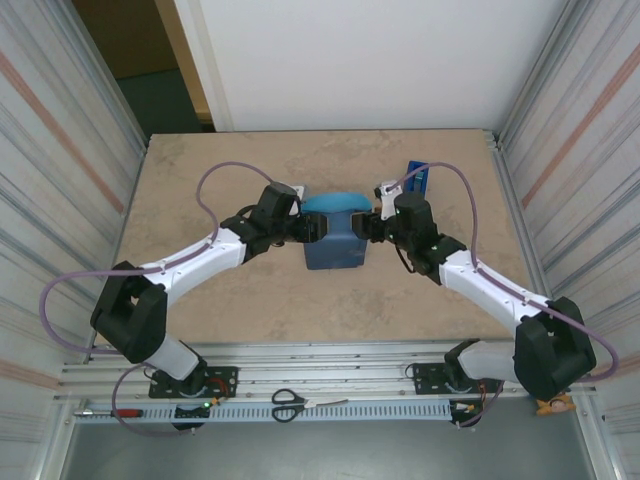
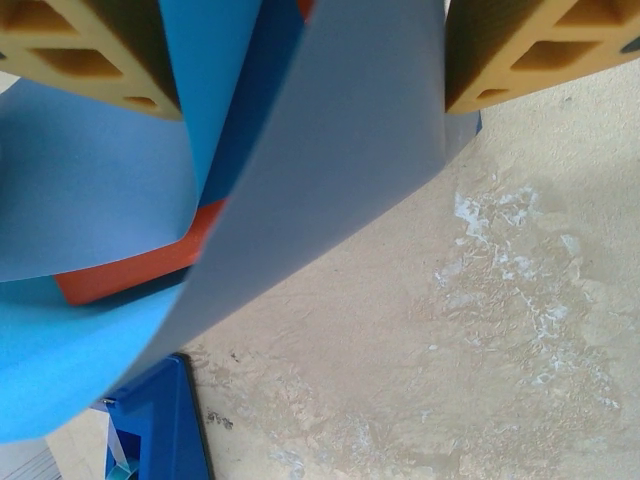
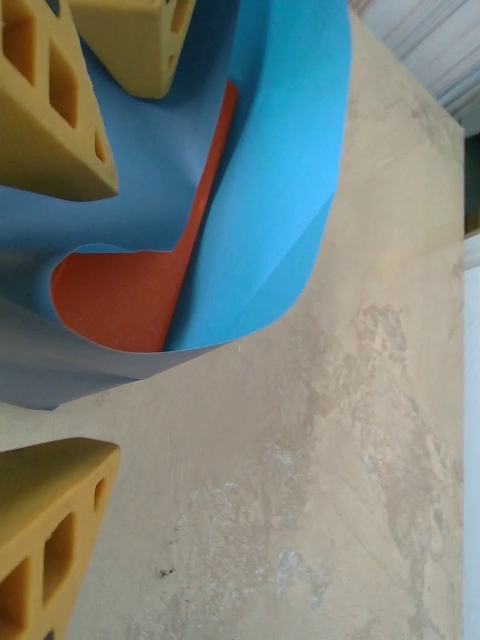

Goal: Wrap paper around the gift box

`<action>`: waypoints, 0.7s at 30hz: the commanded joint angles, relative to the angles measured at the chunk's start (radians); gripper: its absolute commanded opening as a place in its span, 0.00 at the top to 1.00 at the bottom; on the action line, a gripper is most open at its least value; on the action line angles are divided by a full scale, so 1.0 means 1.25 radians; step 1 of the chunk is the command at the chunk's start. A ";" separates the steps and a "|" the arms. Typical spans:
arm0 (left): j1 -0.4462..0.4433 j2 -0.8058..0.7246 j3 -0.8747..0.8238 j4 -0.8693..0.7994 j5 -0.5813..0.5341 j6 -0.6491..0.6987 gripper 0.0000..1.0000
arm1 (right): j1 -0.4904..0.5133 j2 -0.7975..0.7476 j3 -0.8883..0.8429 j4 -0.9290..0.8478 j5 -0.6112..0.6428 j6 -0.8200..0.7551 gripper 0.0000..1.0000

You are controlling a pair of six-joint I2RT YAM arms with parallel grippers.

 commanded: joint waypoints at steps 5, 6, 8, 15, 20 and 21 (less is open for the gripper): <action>0.002 0.023 -0.017 -0.057 0.001 0.002 0.36 | 0.005 0.040 -0.040 0.033 0.062 -0.032 0.43; 0.002 0.023 -0.017 -0.056 0.002 0.002 0.36 | 0.005 0.039 -0.047 0.036 0.073 -0.034 0.45; 0.002 0.024 -0.020 -0.051 0.006 0.001 0.37 | 0.004 0.045 -0.056 0.033 0.086 -0.042 0.49; 0.002 0.029 -0.020 -0.055 0.010 0.004 0.38 | -0.009 0.012 -0.003 -0.024 -0.008 -0.015 0.51; 0.001 0.029 -0.025 -0.053 0.012 0.001 0.38 | -0.017 -0.012 -0.008 -0.005 -0.035 -0.031 0.59; 0.001 0.029 -0.027 -0.052 0.013 0.000 0.38 | -0.018 -0.008 -0.018 0.005 -0.033 -0.035 0.59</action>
